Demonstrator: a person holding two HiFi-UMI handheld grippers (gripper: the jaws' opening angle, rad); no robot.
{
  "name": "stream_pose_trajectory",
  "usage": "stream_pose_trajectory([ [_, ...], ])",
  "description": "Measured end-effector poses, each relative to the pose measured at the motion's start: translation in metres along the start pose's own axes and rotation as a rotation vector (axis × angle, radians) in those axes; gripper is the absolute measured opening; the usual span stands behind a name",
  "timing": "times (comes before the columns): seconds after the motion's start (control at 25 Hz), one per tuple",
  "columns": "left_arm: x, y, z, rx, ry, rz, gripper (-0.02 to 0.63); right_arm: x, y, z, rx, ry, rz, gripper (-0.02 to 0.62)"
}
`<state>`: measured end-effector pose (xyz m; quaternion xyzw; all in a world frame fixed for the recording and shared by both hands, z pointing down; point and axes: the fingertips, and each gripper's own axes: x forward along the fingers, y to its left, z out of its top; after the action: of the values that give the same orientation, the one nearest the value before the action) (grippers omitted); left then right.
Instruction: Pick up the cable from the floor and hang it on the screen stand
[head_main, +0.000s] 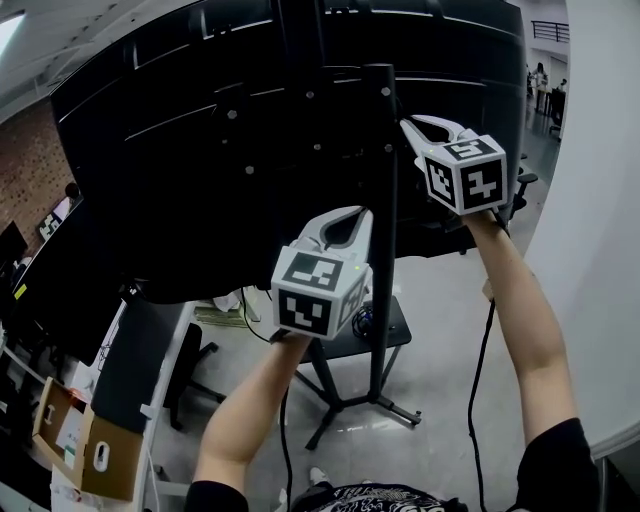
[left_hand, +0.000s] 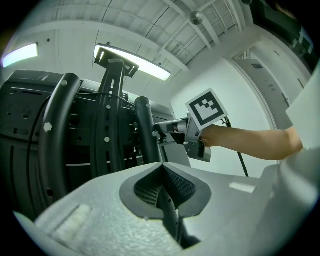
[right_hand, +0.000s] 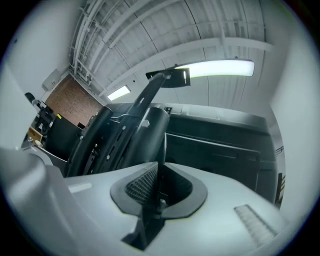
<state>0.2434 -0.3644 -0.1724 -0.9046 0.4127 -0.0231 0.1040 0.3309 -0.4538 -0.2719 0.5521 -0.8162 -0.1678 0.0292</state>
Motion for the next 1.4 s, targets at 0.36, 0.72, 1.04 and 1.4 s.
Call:
stream_pose_trajectory([
  [0.36,-0.018,-0.007,-0.019,-0.034,0.058,0.053,0.002,-0.029,0.03,-0.017,-0.214,-0.042,-0.032,0.04],
  [0.72,-0.046,0.005,-0.035,-0.078,0.064,0.11,0.002,-0.063,0.102,-0.067,-0.102,0.015,0.032,0.04],
  [1.04,-0.086,0.006,-0.06,-0.09,0.064,0.157,0.0,-0.098,0.191,-0.106,0.095,0.083,0.067,0.013],
  [1.4,-0.137,-0.005,-0.098,-0.185,0.099,0.156,0.0,-0.14,0.249,-0.118,0.184,0.12,0.044,0.006],
])
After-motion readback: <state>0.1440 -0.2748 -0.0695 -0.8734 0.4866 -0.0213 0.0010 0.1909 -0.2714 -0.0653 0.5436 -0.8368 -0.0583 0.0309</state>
